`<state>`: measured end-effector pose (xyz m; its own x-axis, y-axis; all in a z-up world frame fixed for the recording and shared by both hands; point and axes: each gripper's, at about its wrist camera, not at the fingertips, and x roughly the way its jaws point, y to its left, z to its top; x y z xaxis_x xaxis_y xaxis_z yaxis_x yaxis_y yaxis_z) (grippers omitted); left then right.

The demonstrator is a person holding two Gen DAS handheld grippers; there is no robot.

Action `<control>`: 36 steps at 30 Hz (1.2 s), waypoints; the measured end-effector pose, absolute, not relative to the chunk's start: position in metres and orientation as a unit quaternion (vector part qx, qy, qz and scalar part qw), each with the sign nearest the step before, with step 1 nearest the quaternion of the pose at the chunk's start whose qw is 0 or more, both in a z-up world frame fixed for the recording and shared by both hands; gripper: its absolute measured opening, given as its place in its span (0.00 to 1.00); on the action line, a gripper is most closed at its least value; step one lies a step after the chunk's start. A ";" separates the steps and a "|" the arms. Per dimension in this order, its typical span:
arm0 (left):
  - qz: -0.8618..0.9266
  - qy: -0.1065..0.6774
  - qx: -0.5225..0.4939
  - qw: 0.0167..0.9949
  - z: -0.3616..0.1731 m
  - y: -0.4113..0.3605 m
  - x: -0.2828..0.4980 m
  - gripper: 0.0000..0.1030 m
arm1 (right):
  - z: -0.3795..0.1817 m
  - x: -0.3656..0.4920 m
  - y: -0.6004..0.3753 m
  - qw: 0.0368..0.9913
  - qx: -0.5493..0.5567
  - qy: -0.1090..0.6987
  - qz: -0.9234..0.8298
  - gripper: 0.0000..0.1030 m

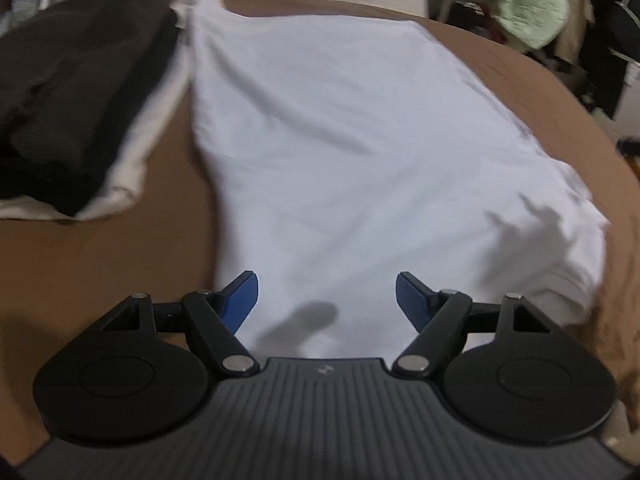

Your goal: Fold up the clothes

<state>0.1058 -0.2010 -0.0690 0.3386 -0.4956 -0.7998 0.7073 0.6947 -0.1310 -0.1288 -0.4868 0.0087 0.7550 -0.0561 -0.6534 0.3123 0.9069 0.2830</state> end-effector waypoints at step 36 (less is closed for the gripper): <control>-0.172 0.353 0.355 0.848 -0.087 -0.483 0.508 0.85 | -0.100 0.175 -0.794 0.853 0.354 0.359 -0.135 0.56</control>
